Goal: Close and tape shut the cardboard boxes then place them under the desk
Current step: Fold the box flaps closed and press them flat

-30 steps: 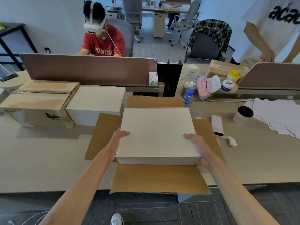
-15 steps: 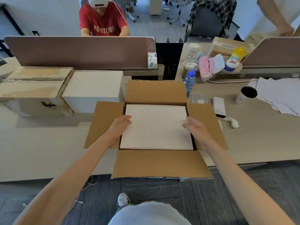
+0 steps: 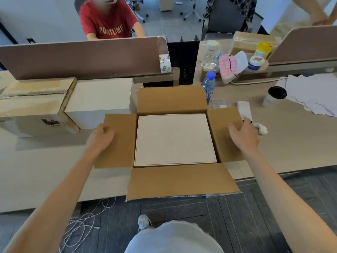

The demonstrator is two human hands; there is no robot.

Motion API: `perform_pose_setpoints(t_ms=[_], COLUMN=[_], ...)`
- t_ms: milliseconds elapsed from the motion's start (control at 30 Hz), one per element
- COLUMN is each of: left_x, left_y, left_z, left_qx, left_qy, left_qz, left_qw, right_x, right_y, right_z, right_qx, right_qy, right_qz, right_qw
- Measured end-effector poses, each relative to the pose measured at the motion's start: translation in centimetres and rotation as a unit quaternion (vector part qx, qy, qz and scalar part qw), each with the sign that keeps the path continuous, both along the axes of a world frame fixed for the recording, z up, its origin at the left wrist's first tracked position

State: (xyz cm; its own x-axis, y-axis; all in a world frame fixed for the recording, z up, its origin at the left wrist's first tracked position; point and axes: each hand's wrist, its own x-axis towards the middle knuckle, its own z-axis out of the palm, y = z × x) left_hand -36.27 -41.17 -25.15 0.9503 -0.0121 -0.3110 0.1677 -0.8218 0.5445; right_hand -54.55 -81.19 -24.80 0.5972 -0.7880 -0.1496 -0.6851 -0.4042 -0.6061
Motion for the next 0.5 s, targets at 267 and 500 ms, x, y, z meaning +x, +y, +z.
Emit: perform_pose_setpoints(t_ms=[267, 500], left_x=[-1.3, -5.8], left_y=[-3.4, -7.0], left_z=[3.9, 4.1], left_qx=[-0.114, -0.173], left_qy=[-0.126, -0.009], left_qz=[-0.047, -0.247], left_qw=[0.984, 0.953], right_x=[0.3, -0.8], right_y=[4.4, 8.1], right_z=[4.9, 4.3], right_qx=[-0.046, 0.156], right_qy=[-0.094, 0.062], right_qz=[0.139, 0.361], right_qw=[0.985, 0.917])
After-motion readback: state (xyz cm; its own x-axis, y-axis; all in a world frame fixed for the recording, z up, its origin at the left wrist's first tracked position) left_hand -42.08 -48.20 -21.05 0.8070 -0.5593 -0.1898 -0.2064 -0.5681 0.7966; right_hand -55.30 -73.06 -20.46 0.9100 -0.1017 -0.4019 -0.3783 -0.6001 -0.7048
